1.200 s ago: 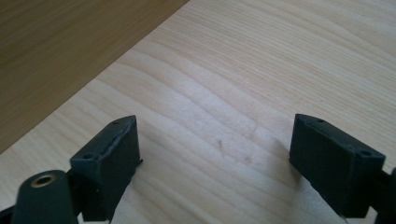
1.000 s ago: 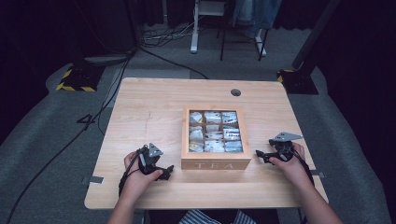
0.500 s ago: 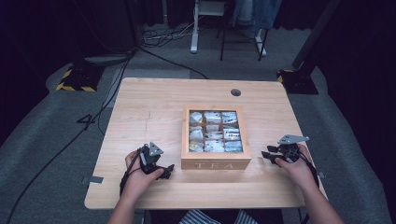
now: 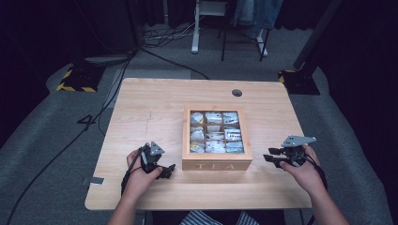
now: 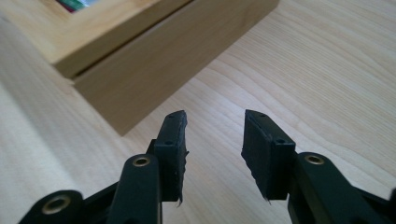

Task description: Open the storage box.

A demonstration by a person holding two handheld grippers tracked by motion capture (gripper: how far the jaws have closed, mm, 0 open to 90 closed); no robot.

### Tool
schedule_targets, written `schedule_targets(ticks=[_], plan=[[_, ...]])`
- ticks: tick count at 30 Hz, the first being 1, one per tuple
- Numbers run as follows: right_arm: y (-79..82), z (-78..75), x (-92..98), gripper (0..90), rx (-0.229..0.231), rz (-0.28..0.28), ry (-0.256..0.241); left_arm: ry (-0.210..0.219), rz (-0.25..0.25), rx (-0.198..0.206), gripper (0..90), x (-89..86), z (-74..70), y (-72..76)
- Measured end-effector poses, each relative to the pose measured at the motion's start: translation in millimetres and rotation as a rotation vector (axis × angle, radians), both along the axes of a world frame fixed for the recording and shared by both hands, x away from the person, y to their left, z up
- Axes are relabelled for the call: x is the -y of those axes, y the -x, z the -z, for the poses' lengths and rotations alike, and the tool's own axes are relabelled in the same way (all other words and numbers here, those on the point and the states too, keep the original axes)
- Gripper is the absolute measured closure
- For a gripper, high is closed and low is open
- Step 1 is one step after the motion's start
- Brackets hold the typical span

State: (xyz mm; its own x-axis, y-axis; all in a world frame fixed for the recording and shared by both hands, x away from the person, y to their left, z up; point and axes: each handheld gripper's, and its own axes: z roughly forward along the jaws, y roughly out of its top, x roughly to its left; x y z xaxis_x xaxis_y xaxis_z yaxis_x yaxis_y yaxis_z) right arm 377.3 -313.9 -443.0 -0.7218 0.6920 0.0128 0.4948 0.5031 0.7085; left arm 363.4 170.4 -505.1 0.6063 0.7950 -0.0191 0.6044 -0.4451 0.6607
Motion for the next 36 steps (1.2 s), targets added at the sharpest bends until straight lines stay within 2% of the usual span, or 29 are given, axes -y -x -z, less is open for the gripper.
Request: schedule_targets(ticks=[9, 13, 17, 22, 36], plan=[[8.9, -9.1, -13.5, 60.1, -0.047, -0.07, 0.007, -0.002, 0.002, 0.0, 0.3, -0.2, -0.1, -0.1], [11.7, -6.8, -23.7, 60.5, -0.072, -0.113, 0.011, -0.002, 0.002, 0.0, 0.3, -0.2, -0.1, -0.1], [12.7, -5.1, -27.7, 61.1, -0.069, -0.129, 0.012, -0.002, 0.002, 0.0, 0.3, -0.1, -0.1, -0.1], [13.2, -1.7, -34.3, 61.5, -0.09, -0.156, -0.001, -0.002, 0.002, 0.0, 0.3, -0.2, -0.1, -0.1], [17.4, -2.9, -45.1, 72.9, -0.046, -0.191, -0.042, -0.003, 0.001, 0.0, 0.3, -0.1, -0.1, 0.0]])
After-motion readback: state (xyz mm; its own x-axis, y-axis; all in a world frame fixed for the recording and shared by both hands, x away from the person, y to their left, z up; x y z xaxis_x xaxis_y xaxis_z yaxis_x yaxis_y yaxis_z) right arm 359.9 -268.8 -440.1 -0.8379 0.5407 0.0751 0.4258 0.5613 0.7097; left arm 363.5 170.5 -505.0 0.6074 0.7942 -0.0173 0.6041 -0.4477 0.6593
